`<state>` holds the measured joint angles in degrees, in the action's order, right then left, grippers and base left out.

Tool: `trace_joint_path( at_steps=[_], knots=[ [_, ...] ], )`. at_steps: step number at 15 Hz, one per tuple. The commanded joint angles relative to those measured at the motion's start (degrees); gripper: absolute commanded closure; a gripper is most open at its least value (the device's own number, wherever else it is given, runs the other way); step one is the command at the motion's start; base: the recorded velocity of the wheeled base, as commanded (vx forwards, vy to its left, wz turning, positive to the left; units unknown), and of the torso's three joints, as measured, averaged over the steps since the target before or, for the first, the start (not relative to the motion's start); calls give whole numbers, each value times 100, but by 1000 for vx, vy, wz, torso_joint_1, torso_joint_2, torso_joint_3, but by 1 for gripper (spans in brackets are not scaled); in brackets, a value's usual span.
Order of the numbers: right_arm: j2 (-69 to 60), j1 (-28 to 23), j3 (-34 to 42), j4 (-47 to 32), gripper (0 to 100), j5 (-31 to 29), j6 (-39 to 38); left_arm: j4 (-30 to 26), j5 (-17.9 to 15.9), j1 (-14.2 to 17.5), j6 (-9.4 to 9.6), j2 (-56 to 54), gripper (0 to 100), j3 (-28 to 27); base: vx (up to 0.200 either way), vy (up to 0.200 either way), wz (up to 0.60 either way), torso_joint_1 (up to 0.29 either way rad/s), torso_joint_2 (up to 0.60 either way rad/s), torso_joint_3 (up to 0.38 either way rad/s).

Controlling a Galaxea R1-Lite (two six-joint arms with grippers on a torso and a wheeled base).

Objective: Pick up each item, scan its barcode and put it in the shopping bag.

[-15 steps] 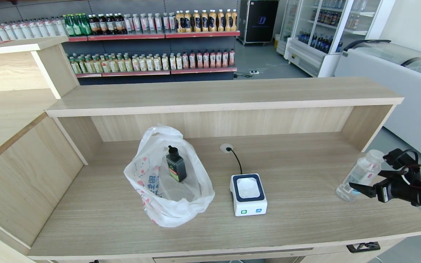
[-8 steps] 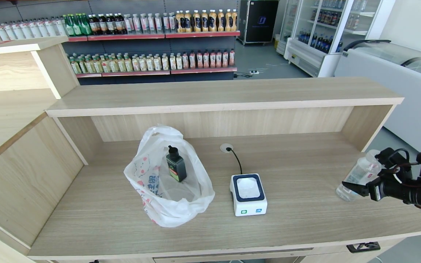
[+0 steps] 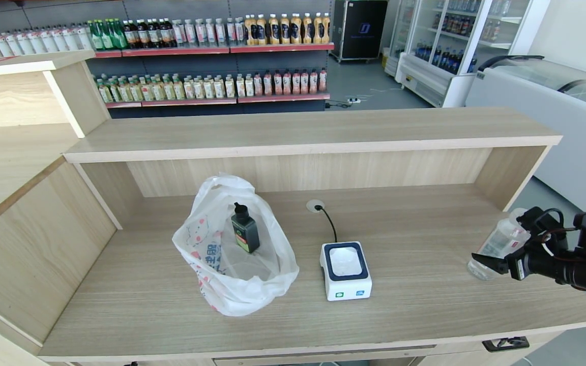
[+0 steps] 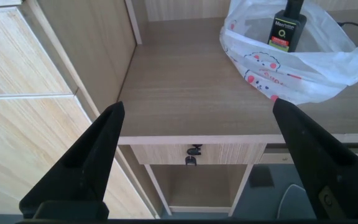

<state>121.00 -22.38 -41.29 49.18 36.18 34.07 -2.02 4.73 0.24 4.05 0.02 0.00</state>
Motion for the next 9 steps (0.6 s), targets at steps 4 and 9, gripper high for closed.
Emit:
trace_joint_path(
  at_steps=[4, 9],
  knots=[
    [99, 6, -11, 110, 0, 12, 3, 0, 2, 2, 0, -2, 0, 0, 0, 0, 0, 0, 0, 0],
    [204, 102, -28, 259, 0, 21, 3, 0, 2, 2, 0, -2, 0, 0, 0, 0, 0, 0, 0, 0]
  ],
)
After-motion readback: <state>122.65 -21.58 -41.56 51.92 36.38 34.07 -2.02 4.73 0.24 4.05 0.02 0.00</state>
